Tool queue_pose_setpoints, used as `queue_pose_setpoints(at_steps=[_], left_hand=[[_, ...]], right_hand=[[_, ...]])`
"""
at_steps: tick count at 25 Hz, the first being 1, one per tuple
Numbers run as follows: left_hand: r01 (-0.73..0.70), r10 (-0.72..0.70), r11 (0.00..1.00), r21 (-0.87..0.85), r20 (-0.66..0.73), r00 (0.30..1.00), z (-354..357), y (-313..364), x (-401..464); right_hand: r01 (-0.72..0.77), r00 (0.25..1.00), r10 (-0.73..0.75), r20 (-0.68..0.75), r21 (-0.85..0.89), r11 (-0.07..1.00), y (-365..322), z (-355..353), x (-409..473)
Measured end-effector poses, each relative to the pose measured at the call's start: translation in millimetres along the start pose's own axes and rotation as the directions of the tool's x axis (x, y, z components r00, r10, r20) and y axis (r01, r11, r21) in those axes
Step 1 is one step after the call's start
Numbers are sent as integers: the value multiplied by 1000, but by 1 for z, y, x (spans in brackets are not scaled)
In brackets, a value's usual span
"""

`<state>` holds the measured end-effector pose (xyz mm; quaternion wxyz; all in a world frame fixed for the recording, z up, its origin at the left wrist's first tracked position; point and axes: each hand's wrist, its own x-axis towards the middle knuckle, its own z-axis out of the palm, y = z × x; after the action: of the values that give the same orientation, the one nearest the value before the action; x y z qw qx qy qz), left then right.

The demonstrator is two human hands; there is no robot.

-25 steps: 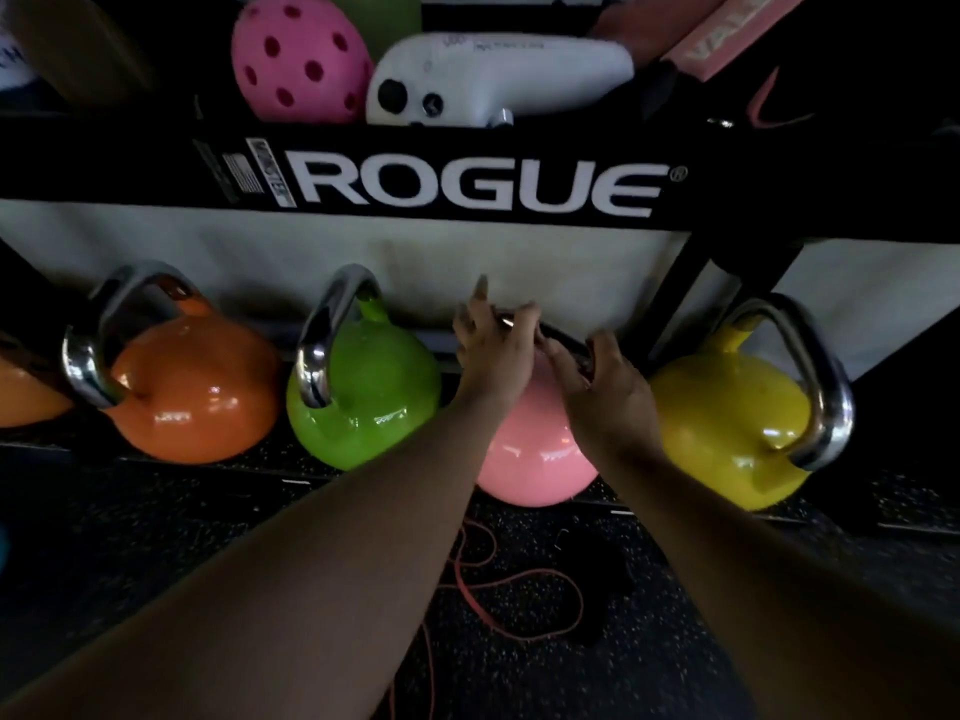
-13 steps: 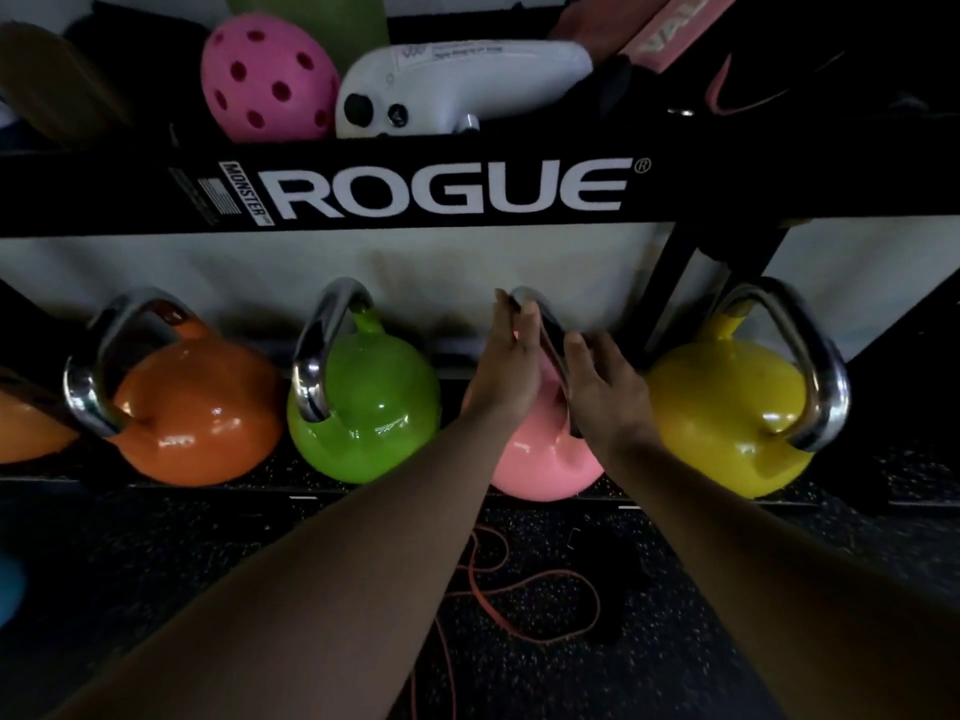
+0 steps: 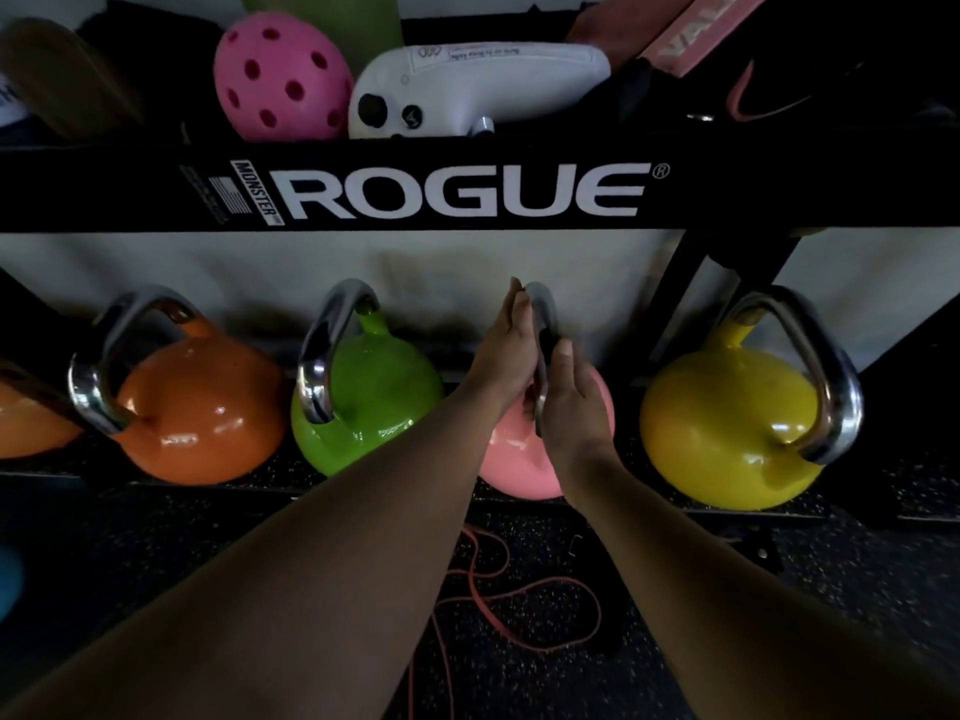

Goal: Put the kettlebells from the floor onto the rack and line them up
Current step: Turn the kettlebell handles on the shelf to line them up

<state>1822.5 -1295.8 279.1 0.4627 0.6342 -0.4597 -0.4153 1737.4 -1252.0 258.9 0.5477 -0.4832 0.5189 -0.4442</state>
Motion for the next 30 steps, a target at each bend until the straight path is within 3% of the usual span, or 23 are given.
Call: queue_pose_setpoints(at_steps=[11, 15, 22, 30], left_hand=[[-5, 5, 999, 44, 4, 1000, 0, -3, 0], [20, -21, 997, -72, -3, 1000, -1, 0, -4], [38, -39, 995, -90, -2, 999, 0, -6, 3], [20, -19, 998, 67, -26, 999, 0, -11, 11]], right_hand=[[47, 999, -48, -9, -82, 996, 3, -1, -3], [25, 1000, -26, -11, -47, 999, 4, 1, -4], [68, 998, -66, 26, -93, 993, 5, -3, -4], [121, 992, -113, 55, -181, 976, 9, -8, 0]])
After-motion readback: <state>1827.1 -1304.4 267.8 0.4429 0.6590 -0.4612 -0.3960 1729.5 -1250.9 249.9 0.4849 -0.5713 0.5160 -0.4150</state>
